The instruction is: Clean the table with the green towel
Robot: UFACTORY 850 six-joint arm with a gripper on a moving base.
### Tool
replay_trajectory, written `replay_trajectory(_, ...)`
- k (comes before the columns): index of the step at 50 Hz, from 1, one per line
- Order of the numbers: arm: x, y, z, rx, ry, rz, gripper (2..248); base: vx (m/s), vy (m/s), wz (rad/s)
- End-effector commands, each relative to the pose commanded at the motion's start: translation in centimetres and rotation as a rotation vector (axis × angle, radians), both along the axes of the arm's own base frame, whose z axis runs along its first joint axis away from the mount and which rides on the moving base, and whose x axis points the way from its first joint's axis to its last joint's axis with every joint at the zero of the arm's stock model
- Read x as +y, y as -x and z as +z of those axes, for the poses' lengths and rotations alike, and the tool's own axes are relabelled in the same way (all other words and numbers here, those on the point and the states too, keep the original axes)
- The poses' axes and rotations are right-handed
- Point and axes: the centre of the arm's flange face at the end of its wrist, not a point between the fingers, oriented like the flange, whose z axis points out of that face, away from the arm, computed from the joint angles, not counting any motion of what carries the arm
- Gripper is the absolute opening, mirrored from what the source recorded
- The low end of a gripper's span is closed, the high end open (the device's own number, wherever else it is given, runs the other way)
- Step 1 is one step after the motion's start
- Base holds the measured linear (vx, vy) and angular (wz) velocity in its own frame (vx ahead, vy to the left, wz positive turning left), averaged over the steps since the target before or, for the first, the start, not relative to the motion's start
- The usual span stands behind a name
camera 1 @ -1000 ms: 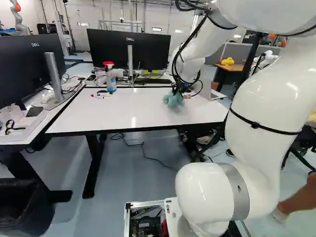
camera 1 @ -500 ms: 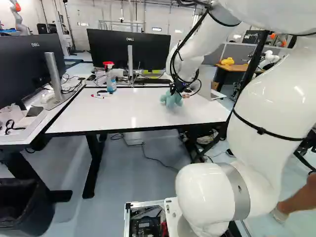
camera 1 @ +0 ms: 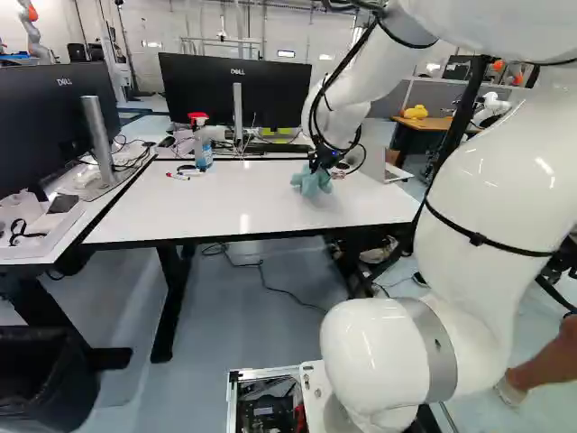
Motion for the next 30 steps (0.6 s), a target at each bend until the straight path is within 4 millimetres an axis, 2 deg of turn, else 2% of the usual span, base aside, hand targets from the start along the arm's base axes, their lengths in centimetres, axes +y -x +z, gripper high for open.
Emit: replay_trajectory(30, 5.0, -2.0, 0.0, -0.004, 0.000, 0.099, 40, 0.000, 0.000, 0.000)
